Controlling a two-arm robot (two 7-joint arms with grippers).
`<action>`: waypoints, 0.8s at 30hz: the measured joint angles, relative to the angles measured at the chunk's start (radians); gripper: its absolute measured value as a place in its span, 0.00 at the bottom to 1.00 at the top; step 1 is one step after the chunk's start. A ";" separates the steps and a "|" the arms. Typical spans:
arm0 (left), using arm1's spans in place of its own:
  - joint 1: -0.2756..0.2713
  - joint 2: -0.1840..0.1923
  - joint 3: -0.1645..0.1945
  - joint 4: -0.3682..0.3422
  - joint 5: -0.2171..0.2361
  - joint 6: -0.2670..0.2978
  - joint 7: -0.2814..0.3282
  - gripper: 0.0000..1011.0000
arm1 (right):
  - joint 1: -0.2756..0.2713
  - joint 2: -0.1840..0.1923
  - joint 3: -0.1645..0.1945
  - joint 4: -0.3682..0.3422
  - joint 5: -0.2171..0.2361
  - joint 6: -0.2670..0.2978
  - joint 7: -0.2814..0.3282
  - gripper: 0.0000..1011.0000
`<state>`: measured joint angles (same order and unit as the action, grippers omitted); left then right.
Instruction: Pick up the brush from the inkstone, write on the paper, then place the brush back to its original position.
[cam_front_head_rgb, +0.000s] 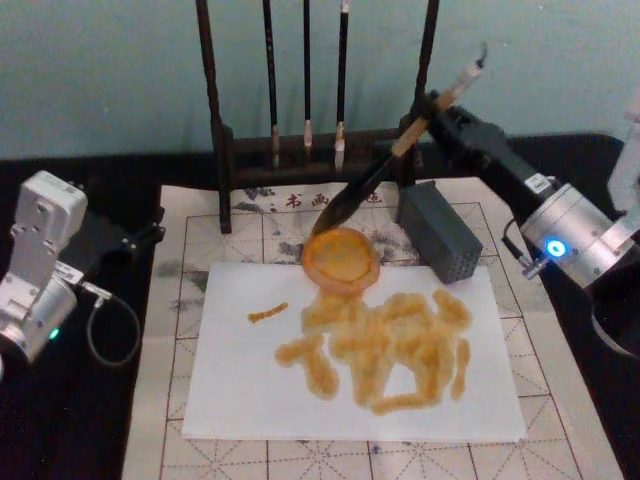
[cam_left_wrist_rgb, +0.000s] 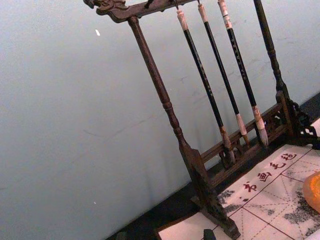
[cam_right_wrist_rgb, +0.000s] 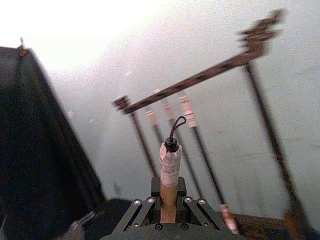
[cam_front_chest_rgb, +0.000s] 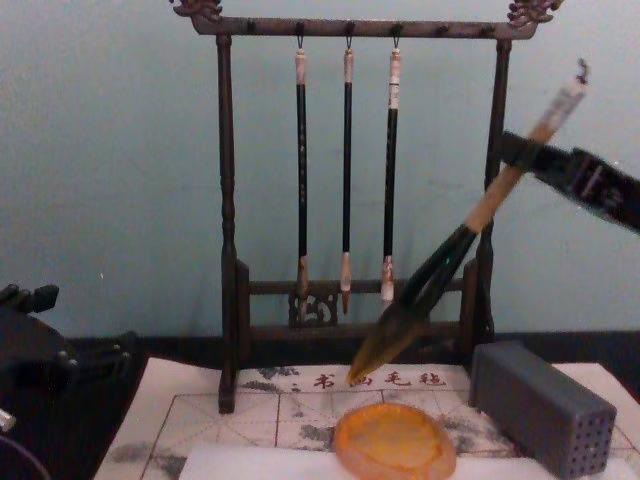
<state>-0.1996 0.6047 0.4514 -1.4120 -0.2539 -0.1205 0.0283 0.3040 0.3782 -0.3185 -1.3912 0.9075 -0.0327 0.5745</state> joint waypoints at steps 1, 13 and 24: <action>0.000 0.000 0.000 0.000 0.000 0.000 0.000 0.99 | 0.000 -0.002 0.006 0.003 0.013 0.007 -0.010 0.19; 0.000 0.000 0.000 0.000 0.000 0.000 0.000 0.99 | 0.011 -0.036 0.072 0.055 0.183 0.119 -0.167 0.19; 0.000 0.000 0.000 0.000 0.000 0.000 0.000 0.99 | 0.004 -0.051 0.083 0.072 0.286 0.198 -0.280 0.19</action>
<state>-0.1995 0.6047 0.4514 -1.4120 -0.2539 -0.1205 0.0283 0.3078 0.3268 -0.2357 -1.3187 1.1937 0.1657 0.2943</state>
